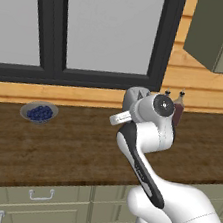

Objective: Start the toaster. Once the lever pops up, take the bread to the plate on the dining counter.

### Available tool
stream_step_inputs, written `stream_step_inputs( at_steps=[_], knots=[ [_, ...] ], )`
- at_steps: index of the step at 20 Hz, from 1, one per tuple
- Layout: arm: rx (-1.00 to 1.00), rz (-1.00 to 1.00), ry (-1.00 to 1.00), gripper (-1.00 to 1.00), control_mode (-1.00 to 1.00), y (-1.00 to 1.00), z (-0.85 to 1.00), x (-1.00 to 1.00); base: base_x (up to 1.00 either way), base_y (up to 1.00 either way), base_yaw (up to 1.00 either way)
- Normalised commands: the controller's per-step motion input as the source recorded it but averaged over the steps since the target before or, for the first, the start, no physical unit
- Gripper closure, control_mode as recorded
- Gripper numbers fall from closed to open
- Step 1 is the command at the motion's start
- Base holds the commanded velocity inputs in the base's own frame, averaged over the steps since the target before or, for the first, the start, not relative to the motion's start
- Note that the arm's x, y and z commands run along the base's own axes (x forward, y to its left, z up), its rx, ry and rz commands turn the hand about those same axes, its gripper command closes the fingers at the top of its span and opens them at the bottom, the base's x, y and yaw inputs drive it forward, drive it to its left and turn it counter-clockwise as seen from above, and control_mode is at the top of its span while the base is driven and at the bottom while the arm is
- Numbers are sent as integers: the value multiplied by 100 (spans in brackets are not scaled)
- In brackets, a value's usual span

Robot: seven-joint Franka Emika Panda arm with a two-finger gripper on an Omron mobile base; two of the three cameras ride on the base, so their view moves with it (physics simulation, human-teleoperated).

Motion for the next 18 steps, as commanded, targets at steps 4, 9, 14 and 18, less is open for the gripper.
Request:
stream_step_inputs(
  at_steps=[4, 9, 14, 18],
  knots=[
    [0, 0, 0, -100, -100, 0, 0, 0, 0, 0, 0],
    [0, 0, 0, -100, -100, 0, 0, 0, 0, 0, 0],
    [0, 0, 0, -100, -100, 0, 0, 0, 0, 0, 0],
    [0, 0, 0, -100, -100, 0, 0, 0, 0, 0, 0]
  ],
)
